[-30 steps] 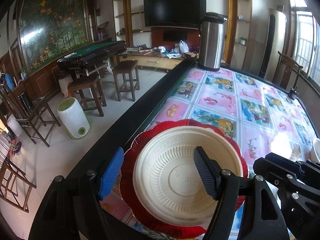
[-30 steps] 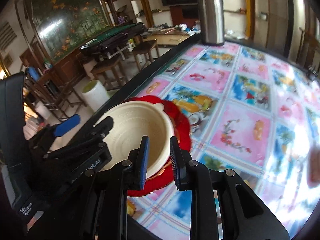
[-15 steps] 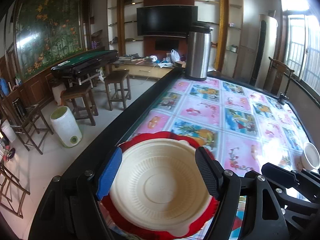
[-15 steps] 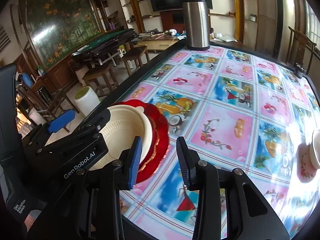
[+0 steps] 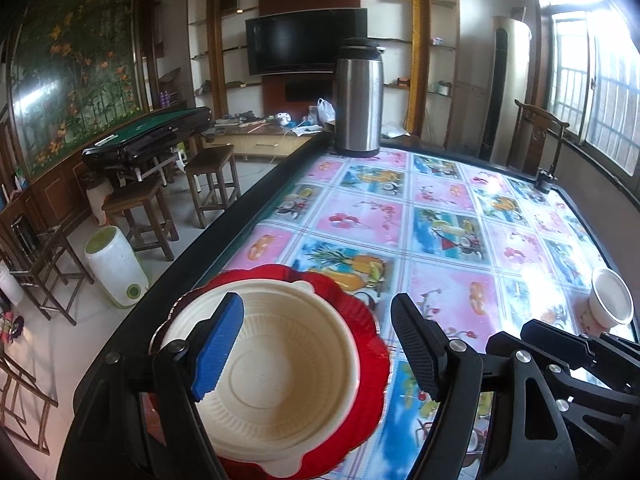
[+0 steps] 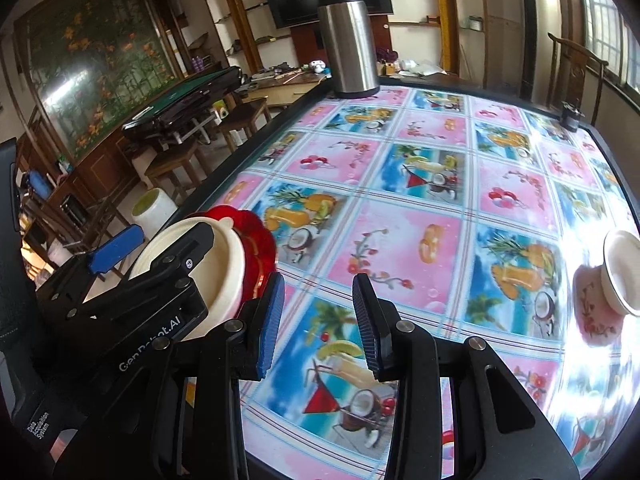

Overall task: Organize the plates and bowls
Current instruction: 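Move the right gripper to the small white foam bowl on the saucer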

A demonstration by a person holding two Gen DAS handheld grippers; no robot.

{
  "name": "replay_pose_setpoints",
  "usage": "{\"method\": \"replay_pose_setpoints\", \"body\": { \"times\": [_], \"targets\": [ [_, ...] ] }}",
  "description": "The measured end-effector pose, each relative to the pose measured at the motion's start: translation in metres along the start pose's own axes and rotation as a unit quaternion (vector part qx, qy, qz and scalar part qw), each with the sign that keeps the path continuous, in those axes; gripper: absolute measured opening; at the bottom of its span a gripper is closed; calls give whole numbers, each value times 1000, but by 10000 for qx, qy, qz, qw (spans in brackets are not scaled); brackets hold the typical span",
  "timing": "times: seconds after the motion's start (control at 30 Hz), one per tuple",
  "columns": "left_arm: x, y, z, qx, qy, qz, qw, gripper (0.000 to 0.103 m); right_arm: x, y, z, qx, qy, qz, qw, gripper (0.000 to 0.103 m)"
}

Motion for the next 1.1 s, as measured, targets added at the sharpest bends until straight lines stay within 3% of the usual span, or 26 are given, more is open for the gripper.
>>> {"method": "replay_pose_setpoints", "body": {
  "times": [0.5, 1.1],
  "targets": [
    [56, -3, 4, -18, 173, 378, 9991, 77, 53, 10, -6, -8, 95, 479, 9988, 36],
    [169, 6, 23, -317, 663, 1103, 9912, 77, 167, 38, -14, -73, 376, 1547, 9872, 35]
  ]
}}
Point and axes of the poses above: each gripper's, at about its wrist camera, not at the fingertips, and z roughly the way its jaws point, x to its right, y to its underside, the point moved 7 cm from there along z, roughly the way its jaws point, and after that the axes turned 14 degrees about -x, right-handed, at the moved point
